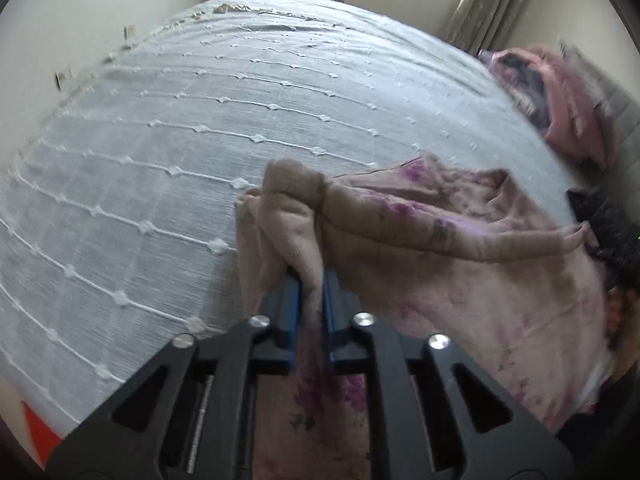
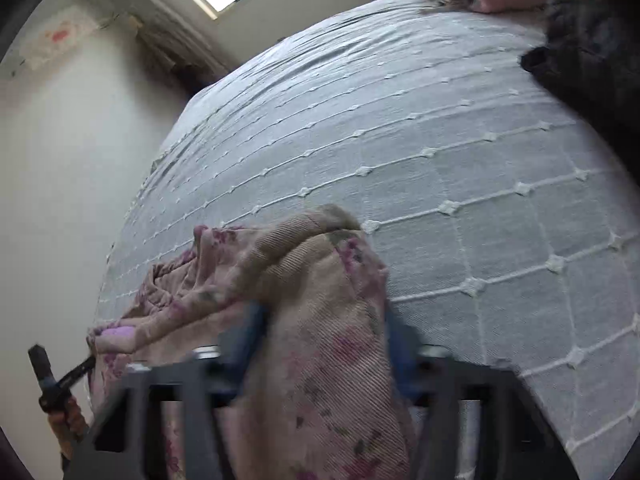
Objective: Fold large clothes
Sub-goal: 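Fold the held edge over the jacket with both tools and release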
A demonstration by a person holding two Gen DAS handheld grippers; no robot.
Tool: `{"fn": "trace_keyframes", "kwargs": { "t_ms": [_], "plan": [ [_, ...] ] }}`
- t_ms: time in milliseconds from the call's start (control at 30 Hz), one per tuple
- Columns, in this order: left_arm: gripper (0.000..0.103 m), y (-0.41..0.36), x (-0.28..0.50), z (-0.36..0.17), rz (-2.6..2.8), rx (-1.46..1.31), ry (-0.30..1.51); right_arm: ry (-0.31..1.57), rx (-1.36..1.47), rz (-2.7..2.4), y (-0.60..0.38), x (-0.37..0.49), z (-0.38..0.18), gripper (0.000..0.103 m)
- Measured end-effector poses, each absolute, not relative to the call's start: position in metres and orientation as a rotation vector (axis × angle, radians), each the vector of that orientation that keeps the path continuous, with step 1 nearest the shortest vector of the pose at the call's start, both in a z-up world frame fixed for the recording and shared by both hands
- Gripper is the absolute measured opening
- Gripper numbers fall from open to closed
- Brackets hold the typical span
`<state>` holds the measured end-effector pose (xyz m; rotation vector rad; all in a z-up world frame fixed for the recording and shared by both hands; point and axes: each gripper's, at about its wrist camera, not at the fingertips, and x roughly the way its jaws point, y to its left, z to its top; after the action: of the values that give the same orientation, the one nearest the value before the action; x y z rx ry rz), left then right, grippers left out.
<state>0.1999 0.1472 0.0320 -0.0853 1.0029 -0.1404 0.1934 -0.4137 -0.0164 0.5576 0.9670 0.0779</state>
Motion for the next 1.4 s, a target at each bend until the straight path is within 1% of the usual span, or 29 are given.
{"fn": "trace_keyframes", "kwargs": {
  "t_ms": [33, 67, 100, 233, 300, 400, 467, 533, 633, 767, 833, 900, 1000, 1133, 1233, 1300, 1333, 1367, 1400],
  "plan": [
    [0.008, 0.148, 0.197, 0.036, -0.132, -0.075, 0.982, 0.959, 0.545, 0.067, -0.41, 0.191, -0.012, 0.024],
    [0.008, 0.148, 0.193, 0.044, -0.131, -0.072, 0.952, 0.938, 0.529, 0.058, -0.409, 0.188, -0.007, 0.017],
    [0.007, 0.151, 0.186, 0.055, -0.137, -0.081, 0.912, 0.91, 0.526, 0.05, -0.407, 0.183, 0.003, 0.015],
    [0.007, 0.153, 0.189, 0.103, -0.158, -0.138, 0.801, 0.742, 0.563, 0.07, -0.411, 0.174, 0.059, 0.013],
    [0.007, 0.145, 0.211, 0.123, -0.119, -0.129, 0.78, 0.678, 0.549, 0.058, -0.412, 0.188, 0.088, 0.012],
    [0.007, 0.142, 0.255, 0.133, -0.044, -0.163, 0.788, 0.657, 0.55, 0.023, -0.412, 0.222, 0.103, 0.012],
    [0.007, 0.142, 0.282, 0.125, 0.015, -0.178, 0.8, 0.663, 0.562, -0.018, -0.414, 0.247, 0.097, 0.012],
    [0.007, 0.134, 0.308, 0.101, 0.097, -0.133, 0.841, 0.683, 0.553, -0.057, -0.414, 0.265, 0.082, 0.012],
    [0.007, 0.13, 0.328, 0.054, 0.181, -0.133, 0.907, 0.742, 0.52, -0.123, -0.412, 0.293, 0.045, 0.012],
    [0.007, 0.141, 0.331, 0.003, 0.228, -0.211, 0.972, 0.849, 0.43, -0.194, -0.404, 0.311, -0.013, 0.012],
    [0.007, 0.139, 0.33, -0.007, 0.251, -0.195, 0.968, 0.874, 0.422, -0.198, -0.403, 0.313, -0.033, 0.012],
    [0.007, 0.134, 0.332, -0.005, 0.271, -0.172, 0.945, 0.888, 0.443, -0.203, -0.407, 0.317, -0.046, 0.012],
    [0.004, 0.125, 0.337, -0.007, 0.313, -0.127, 0.927, 0.901, 0.456, -0.224, -0.412, 0.319, -0.049, 0.012],
    [0.004, 0.122, 0.332, -0.033, 0.323, -0.121, 0.945, 0.922, 0.457, -0.244, -0.414, 0.321, -0.063, 0.013],
    [0.004, 0.127, 0.33, -0.03, 0.31, -0.151, 0.944, 0.95, 0.489, -0.247, -0.418, 0.322, -0.069, 0.016],
    [0.005, 0.127, 0.329, -0.031, 0.308, -0.154, 0.942, 0.957, 0.492, -0.263, -0.418, 0.321, -0.07, 0.022],
    [0.005, 0.126, 0.329, -0.031, 0.307, -0.152, 0.939, 0.96, 0.493, -0.269, -0.418, 0.321, -0.07, 0.023],
    [0.006, 0.126, 0.328, -0.029, 0.303, -0.154, 0.934, 0.966, 0.498, -0.27, -0.419, 0.32, -0.07, 0.028],
    [0.008, 0.126, 0.328, -0.028, 0.296, -0.156, 0.943, 0.974, 0.502, -0.27, -0.419, 0.319, -0.068, 0.039]
  ]
}}
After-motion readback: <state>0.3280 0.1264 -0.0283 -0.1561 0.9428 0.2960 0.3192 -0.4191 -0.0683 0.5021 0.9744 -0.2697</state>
